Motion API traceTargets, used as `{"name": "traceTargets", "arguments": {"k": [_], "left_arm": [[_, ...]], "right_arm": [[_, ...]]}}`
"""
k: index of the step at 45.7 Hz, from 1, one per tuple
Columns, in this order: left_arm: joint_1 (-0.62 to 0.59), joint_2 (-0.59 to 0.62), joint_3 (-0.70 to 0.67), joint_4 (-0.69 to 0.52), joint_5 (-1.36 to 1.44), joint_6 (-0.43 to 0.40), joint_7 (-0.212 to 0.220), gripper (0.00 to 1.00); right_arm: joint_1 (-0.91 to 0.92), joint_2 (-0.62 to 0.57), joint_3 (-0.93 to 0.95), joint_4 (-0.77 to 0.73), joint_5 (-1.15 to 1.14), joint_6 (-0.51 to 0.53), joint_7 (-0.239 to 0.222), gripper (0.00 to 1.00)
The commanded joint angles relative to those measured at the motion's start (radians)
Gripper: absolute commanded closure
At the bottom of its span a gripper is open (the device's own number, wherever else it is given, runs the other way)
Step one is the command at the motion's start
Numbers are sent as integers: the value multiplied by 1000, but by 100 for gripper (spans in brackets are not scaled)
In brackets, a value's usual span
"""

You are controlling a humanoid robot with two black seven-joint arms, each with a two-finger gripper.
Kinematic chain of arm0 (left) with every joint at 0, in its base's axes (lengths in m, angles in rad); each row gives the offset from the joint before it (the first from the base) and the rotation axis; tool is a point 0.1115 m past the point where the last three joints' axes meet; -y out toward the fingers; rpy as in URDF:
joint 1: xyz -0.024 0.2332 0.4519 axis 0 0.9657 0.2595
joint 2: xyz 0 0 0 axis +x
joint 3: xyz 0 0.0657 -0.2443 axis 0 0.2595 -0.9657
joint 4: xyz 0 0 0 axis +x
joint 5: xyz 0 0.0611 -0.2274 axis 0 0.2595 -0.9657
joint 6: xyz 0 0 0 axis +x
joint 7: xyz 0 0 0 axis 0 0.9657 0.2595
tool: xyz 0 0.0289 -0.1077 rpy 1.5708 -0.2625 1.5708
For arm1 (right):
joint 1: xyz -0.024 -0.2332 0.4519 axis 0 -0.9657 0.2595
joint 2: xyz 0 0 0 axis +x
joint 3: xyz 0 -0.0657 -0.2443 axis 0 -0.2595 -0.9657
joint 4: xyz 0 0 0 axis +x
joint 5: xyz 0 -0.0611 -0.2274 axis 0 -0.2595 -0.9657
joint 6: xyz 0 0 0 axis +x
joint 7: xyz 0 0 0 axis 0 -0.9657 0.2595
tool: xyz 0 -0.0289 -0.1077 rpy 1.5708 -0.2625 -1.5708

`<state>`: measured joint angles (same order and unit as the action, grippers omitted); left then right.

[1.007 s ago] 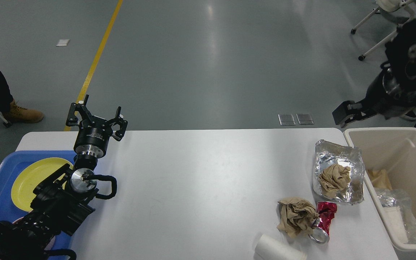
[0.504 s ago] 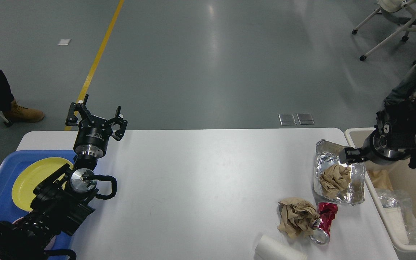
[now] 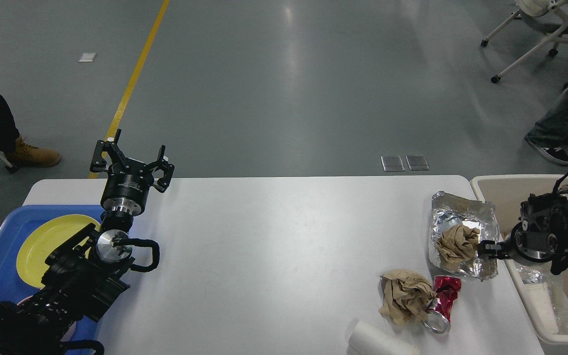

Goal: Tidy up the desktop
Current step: 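Lower the right gripper and close it on the foil snack bag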

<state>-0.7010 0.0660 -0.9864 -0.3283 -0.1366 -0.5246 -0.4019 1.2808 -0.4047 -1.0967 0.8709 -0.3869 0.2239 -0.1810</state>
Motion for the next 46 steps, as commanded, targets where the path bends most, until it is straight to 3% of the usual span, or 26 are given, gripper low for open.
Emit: {"name": "traceTargets", "arguments": {"k": [1, 28, 34, 38, 45, 46], "left_arm": [[0, 0, 0, 0, 0, 0, 0, 4], [0, 0, 0, 0, 0, 0, 0, 4], [0, 0, 0, 0, 0, 0, 0, 4], [0, 0, 0, 0, 0, 0, 0, 4], [0, 0, 0, 0, 0, 0, 0, 4], [0, 0, 0, 0, 0, 0, 0, 4]], "right_arm": [[-57, 1, 37, -26, -1, -14, 0, 13], [-147, 43, 100, -131, 0, -18, 0, 15], [-166, 49, 101, -145, 0, -15, 0, 46], [-167, 49, 103, -145, 3, -14, -2, 58], [-167, 44, 132, -141, 13, 8, -3, 98], [-167, 43, 135, -142, 13, 12, -3, 100]]}}
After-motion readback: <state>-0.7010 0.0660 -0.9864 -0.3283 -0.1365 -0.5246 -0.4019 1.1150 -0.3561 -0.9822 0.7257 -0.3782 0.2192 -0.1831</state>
